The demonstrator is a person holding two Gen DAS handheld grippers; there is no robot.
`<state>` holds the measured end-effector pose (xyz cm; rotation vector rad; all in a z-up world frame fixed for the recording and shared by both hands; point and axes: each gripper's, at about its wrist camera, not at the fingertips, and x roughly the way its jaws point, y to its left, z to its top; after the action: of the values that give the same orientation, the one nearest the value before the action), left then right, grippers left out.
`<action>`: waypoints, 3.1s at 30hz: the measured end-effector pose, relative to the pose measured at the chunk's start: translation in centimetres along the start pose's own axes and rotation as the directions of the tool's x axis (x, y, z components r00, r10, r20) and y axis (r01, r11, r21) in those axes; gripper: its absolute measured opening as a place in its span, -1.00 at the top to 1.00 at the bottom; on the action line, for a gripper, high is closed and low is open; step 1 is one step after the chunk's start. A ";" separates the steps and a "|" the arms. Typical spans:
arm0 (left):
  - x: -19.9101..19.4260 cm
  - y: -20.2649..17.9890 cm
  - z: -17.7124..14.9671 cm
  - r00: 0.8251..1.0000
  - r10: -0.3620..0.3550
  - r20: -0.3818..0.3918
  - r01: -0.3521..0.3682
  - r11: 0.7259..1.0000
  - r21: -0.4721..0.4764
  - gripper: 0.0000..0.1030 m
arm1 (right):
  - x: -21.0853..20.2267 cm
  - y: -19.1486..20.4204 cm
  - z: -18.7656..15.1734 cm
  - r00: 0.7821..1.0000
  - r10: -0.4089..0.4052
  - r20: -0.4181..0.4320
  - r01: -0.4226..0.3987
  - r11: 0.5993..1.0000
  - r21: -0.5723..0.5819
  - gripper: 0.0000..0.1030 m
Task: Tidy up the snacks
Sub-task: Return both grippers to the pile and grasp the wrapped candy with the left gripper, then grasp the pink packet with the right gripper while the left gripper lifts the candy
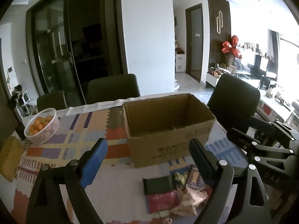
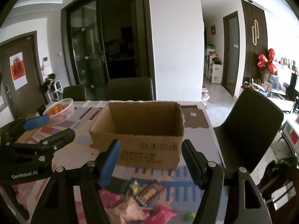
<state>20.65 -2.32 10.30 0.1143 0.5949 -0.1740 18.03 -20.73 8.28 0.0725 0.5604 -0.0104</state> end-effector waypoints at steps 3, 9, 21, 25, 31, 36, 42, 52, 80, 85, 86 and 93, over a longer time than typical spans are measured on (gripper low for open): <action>-1.2 -0.2 -1.3 1.000 0.005 0.006 -0.005 1.000 0.000 -0.74 | -1.0 0.1 -1.1 1.000 0.008 -0.003 -0.008 1.000 0.004 -0.32; -2.6 -0.4 -4.3 1.000 0.011 -0.026 -0.011 1.000 -0.008 -0.75 | -2.5 0.2 -3.5 1.000 -0.010 -0.011 0.009 1.000 -0.016 -0.32; -4.1 -0.5 -10.1 0.996 0.024 -0.083 -0.026 0.999 -0.019 -0.75 | -5.1 1.5 -8.2 0.998 -0.054 -0.022 0.053 0.996 -0.070 -0.32; -3.9 -0.7 -11.7 0.995 0.032 -0.094 -0.032 0.999 -0.002 -0.75 | -4.9 1.7 -9.7 0.997 -0.037 -0.061 0.033 0.998 -0.062 -0.32; -2.5 -0.9 -14.0 0.989 0.027 -0.144 -0.025 1.000 0.012 -0.74 | -3.3 1.3 -11.5 0.989 -0.019 -0.144 0.017 1.000 -0.014 -0.32; -0.5 -1.1 -15.3 0.980 0.011 -0.200 -0.009 1.000 0.014 -0.74 | -1.7 0.7 -12.6 0.982 -0.023 -0.189 0.027 0.999 0.019 -0.32; 1.9 -1.4 -16.5 0.965 -0.015 -0.261 0.015 1.000 -0.001 -0.67 | 0.3 0.0 -13.6 0.969 -0.025 -0.246 0.040 0.997 0.060 -0.32; 5.4 -1.9 -17.8 0.940 -0.038 -0.340 0.037 0.999 -0.012 -0.46 | 3.5 -1.4 -15.0 0.946 -0.013 -0.325 0.056 0.991 0.123 -0.32; 8.7 -2.2 -18.4 0.907 -0.119 -0.404 0.086 0.991 -0.098 0.31 | 8.2 -2.7 -15.4 0.910 -0.055 -0.410 0.119 0.984 0.133 0.26; 8.6 -2.0 -18.3 0.905 -0.143 -0.401 0.099 0.987 -0.130 0.48 | 7.5 -2.5 -15.6 0.908 -0.053 -0.415 0.110 0.988 0.113 0.33; 8.6 -2.0 -18.3 0.905 -0.146 -0.401 0.100 0.986 -0.134 0.53 | 7.3 -2.4 -15.6 0.909 -0.054 -0.413 0.107 0.988 0.108 0.34; 7.7 -2.1 -18.0 0.911 -0.148 -0.385 0.100 0.985 -0.141 0.53 | 5.8 -2.0 -15.3 0.920 -0.055 -0.389 0.097 0.991 0.089 0.35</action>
<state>16.63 -2.58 -8.98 -0.0060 1.0164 -0.2414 14.73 -21.59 -7.85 0.1588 0.9586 -0.1037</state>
